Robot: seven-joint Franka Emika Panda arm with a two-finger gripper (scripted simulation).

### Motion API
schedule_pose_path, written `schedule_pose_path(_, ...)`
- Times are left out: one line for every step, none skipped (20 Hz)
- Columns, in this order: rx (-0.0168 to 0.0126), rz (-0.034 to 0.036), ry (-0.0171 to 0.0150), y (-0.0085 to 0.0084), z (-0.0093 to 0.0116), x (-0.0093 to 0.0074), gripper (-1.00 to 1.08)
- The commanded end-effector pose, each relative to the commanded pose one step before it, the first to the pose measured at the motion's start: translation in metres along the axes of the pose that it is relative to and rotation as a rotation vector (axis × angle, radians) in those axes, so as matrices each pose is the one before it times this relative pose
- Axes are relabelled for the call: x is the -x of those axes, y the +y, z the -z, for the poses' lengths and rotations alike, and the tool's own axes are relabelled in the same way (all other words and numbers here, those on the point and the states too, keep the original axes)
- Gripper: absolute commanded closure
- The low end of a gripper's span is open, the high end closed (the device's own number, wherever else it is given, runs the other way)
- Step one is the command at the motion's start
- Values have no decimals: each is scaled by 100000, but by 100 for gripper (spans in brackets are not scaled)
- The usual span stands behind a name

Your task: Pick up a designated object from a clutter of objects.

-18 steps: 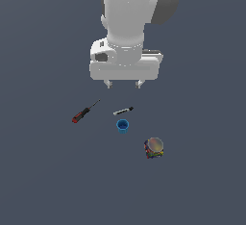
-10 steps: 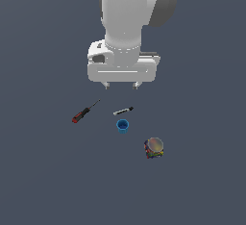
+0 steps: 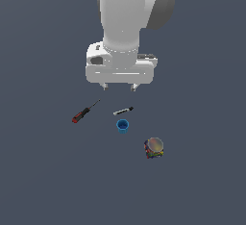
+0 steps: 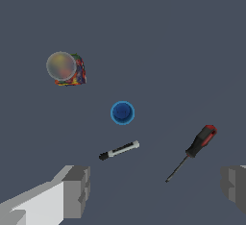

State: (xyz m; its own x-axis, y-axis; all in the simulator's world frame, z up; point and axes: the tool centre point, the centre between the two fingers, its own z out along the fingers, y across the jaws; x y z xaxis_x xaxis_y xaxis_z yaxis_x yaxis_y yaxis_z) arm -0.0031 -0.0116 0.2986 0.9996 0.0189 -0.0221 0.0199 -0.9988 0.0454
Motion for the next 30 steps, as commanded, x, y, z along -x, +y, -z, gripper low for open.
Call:
schedule_pose_path(-181, -1083, -18, -73, -304, 12, -92)
schedule_pose_path(-134, -735, 8, -49, -186, 7, -92)
schedule_pose_path(-157, -854, 8, -62, -216, 10, -92)
schedule_pose_path(-177, -968, 8, -67, -243, 14, -92)
schedule_pose_path(-191, -1066, 7, -73, -267, 18, -92)
schedule_pose_path(-208, -1194, 5, -79, -300, 22, -92)
schedule_pose_path(-225, -1322, 3, -82, -331, 28, -92)
schedule_pose_path(-240, -1437, 1, -87, -358, 34, -92)
schedule_pose_path(-257, -1566, -3, -93, -387, 42, -92)
schedule_pose_path(-272, -1695, -7, -96, -416, 51, -92)
schedule_pose_path(-285, -1823, -12, -98, -445, 61, -92)
schedule_pose_path(-297, -1961, -17, -100, -475, 72, -92)
schedule_pose_path(-309, -2106, -23, -99, -506, 85, -92)
schedule_pose_path(-318, -2251, -30, -99, -536, 99, -92)
schedule_pose_path(-325, -2401, -36, -95, -566, 114, -92)
schedule_pose_path(-330, -2552, -43, -90, -596, 130, -92)
schedule_pose_path(-332, -2705, -50, -83, -624, 147, -92)
schedule_pose_path(-324, -2796, -55, -71, -638, 162, -92)
schedule_pose_path(-306, -2809, -58, -56, -633, 172, -92)
schedule_pose_path(-288, -2823, -60, -41, -629, 180, -92)
schedule_pose_path(-270, -2835, -60, -25, -623, 188, -92)
schedule_pose_path(-251, -2847, -59, -9, -618, 195, -92)
schedule_pose_path(-233, -2859, -57, 7, -613, 202, -92)
schedule_pose_path(-215, -2870, -54, 24, -607, 207, -92)
schedule_pose_path(-196, -2881, -50, 41, -601, 212, -92)
schedule_pose_path(-178, -2891, -45, 58, -595, 216, -92)
schedule_pose_path(-161, -2901, -39, 75, -588, 218, -92)
schedule_pose_path(-143, -2910, -31, 92, -582, 220, -92)
schedule_pose_path(-126, -2920, -22, 110, -575, 221, -92)
schedule_pose_path(-109, -2928, -12, 128, -568, 221, -92)
